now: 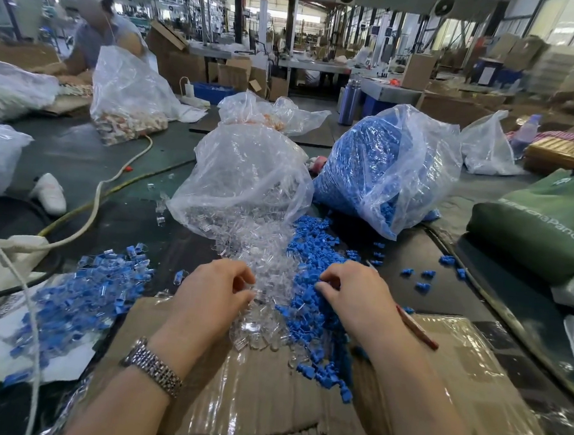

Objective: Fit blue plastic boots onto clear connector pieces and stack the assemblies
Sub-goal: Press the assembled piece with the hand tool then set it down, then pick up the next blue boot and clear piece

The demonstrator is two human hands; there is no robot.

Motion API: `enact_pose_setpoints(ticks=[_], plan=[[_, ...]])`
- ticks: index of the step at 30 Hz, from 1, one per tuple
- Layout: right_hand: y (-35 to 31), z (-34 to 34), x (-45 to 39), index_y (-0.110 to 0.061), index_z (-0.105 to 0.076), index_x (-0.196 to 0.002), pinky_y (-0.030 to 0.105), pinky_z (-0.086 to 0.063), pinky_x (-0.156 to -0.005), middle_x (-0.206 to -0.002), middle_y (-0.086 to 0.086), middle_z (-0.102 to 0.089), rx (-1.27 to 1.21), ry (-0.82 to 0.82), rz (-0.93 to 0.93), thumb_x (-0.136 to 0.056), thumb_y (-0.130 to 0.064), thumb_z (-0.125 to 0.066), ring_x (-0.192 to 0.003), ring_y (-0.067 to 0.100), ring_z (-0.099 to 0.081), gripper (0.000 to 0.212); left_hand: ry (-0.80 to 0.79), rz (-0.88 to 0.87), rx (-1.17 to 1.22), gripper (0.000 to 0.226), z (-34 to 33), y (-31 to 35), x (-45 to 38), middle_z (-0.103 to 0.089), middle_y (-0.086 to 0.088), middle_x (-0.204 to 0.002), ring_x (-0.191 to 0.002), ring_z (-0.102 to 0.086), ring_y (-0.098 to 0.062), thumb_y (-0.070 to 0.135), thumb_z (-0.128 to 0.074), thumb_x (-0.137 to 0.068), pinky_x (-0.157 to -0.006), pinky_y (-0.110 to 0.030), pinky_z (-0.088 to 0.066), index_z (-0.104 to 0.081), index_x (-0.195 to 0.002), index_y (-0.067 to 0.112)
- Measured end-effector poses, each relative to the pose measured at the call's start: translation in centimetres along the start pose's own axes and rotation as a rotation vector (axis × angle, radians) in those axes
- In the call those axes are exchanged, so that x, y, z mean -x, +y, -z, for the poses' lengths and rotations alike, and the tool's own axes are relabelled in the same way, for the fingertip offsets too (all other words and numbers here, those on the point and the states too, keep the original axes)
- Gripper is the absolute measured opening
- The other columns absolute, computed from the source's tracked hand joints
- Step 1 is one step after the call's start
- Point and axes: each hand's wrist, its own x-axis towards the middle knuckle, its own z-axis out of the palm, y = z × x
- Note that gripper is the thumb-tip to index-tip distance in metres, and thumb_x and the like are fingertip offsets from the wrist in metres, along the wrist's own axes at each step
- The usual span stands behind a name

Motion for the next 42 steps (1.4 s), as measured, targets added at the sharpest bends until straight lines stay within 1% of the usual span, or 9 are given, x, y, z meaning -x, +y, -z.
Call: enact_pose_setpoints(ticks=[4,10,13,17,22,27,32,37,42], plan=[[0.1,-0.1,0.0,-0.023,-0.073,-0.105,0.027,-0.038,-0.076,-0.098,-0.005,-0.059,-0.051,0.068,-0.010,-0.100,-0.029,-0.061,-0.086,0.012,-0.049,0.015,0.081,-0.048,0.052,0.014,0.2,0.5,0.0,-0.065,0.021,-0.082,-0.073,-0.059,0.008,0.034,-0.075,-0.089,-0.064,-0.010,-0.045,-0.074,-0.103,0.034],[0.1,0.6,0.2,-0.028,-0.067,-0.092,0.030,-0.049,-0.077,-0.089,-0.010,-0.068,-0.207,0.111,-0.047,-0.098,-0.027,-0.066,-0.086,0.012,-0.062,0.005,0.055,0.055,0.503,0.015,0.4,1.5,-0.1,-0.072,0.004,-0.086,-0.080,-0.069,-0.004,0.017,-0.074,-0.090,-0.070,-0.014,-0.055,-0.068,-0.102,0.023],[-0.4,1.3,0.5,-0.026,-0.071,-0.083,0.011,-0.045,-0.067,-0.081,-0.012,-0.067,-0.624,0.123,-0.030,-0.092,-0.023,-0.075,-0.072,-0.001,-0.058,0.011,-0.130,0.099,0.820,0.011,0.7,1.6,-0.1,-0.077,0.000,-0.093,-0.087,-0.074,-0.015,0.014,-0.073,-0.090,-0.072,-0.017,-0.056,-0.075,-0.097,0.022],[-1.0,2.6,1.2,-0.018,-0.076,-0.091,0.016,-0.052,-0.071,-0.075,-0.005,-0.072,-1.046,0.043,0.081,-0.089,-0.014,-0.077,-0.069,0.003,-0.063,0.004,-0.233,0.075,1.027,0.021,0.3,1.4,-0.1,-0.078,-0.004,-0.104,-0.095,-0.074,-0.017,0.029,-0.076,-0.082,-0.074,-0.019,-0.056,-0.079,-0.103,0.029],[-1.9,2.7,1.7,-0.012,-0.073,-0.095,0.020,-0.053,-0.075,-0.080,-0.001,-0.074,-1.042,-0.034,0.193,-0.094,-0.010,-0.070,-0.076,0.009,-0.069,0.004,-0.259,0.055,1.124,0.040,-0.2,1.4,0.0,-0.077,-0.009,-0.106,-0.095,-0.073,-0.020,0.045,-0.086,-0.076,-0.076,-0.022,-0.056,-0.079,-0.110,0.025],[-1.9,2.5,1.8,-0.023,-0.071,-0.093,0.040,-0.053,-0.082,-0.087,0.002,-0.071,-0.866,-0.055,0.263,-0.096,-0.018,-0.069,-0.086,0.035,-0.061,0.006,-0.331,0.072,1.315,0.023,-0.1,1.9,0.0,-0.075,-0.019,-0.105,-0.090,-0.073,-0.025,0.026,-0.080,-0.084,-0.077,-0.025,-0.057,-0.077,-0.105,0.018],[-1.9,2.4,1.8,-0.025,-0.068,-0.092,0.019,-0.044,-0.074,-0.080,-0.014,-0.066,-0.802,-0.096,0.317,-0.099,-0.016,-0.066,-0.072,-0.001,-0.055,0.011,-0.370,0.079,1.324,0.018,0.4,2.2,0.3,-0.075,-0.021,-0.104,-0.091,-0.073,-0.027,0.022,-0.076,-0.087,-0.079,-0.026,-0.058,-0.079,-0.104,0.016],[-1.8,2.5,1.9,-0.026,-0.066,-0.092,0.035,-0.049,-0.079,-0.082,-0.010,-0.065,-0.746,-0.123,0.337,-0.100,-0.017,-0.065,-0.079,0.010,-0.058,0.012,-0.308,0.051,1.242,0.020,0.1,2.2,0.5,-0.076,-0.020,-0.100,-0.089,-0.075,-0.027,0.015,-0.081,-0.082,-0.076,-0.025,-0.058,-0.078,-0.102,0.012],[-1.8,2.3,1.7,-0.023,-0.067,-0.094,0.025,-0.047,-0.078,-0.088,-0.003,-0.067,-0.716,-0.115,0.327,-0.100,-0.018,-0.064,-0.082,0.007,-0.059,0.008,-0.262,0.043,1.199,0.019,0.1,2.2,0.4,-0.077,-0.018,-0.095,-0.087,-0.076,-0.027,0.015,-0.081,-0.080,-0.073,-0.023,-0.057,-0.079,-0.099,0.014]])
